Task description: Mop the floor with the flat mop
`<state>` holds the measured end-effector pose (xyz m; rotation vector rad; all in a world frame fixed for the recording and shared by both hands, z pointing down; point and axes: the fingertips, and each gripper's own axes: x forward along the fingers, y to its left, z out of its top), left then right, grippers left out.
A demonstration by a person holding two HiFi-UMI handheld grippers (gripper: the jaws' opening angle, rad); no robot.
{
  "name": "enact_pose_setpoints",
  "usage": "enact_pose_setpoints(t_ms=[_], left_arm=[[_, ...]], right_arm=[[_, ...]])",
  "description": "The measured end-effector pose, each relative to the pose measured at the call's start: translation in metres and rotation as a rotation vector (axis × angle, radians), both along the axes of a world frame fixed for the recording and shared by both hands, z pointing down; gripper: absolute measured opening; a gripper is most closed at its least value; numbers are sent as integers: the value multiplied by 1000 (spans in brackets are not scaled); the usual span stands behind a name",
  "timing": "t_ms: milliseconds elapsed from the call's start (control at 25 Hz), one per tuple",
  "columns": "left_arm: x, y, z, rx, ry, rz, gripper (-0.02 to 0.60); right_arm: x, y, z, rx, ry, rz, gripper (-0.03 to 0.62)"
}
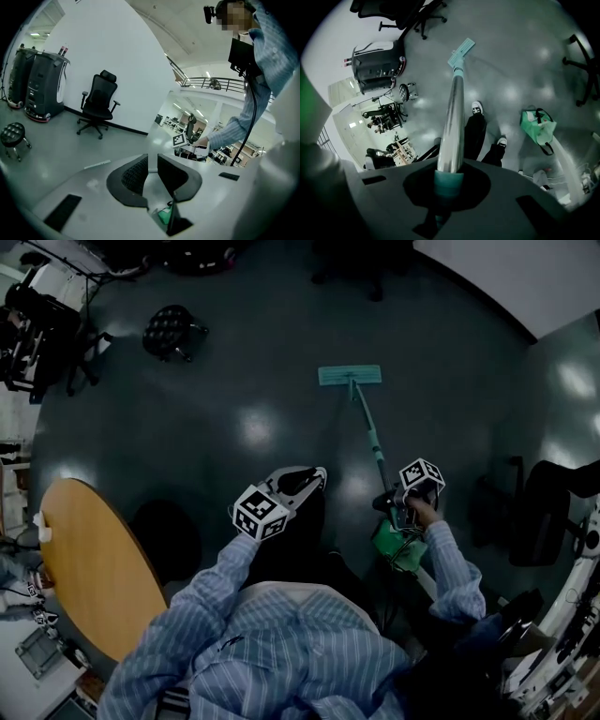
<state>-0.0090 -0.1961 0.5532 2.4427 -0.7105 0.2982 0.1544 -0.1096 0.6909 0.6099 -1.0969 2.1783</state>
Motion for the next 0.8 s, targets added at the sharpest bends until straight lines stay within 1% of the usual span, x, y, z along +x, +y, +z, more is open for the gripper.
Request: enact_pose_setpoints(t_ms=[120,320,520,640,800], left_arm=[[-8,-27,5,-13,8,-17,64],[-23,-63,21,-57,9,-53,64],[-33,-94,33,-92,3,-93,64],[-41,-111,37,-98,7,-132,64],[-52,-118,45,-105,12,-173,64]], right_arm=[[-11,-60,10,13,14,-6,9],[-30,-166,25,45,33,-16,11],[-36,-260,35,73,64,-43,9],[-41,-305,44,92,86,-60,9],[-58,-345,57,109,104,-73,9]])
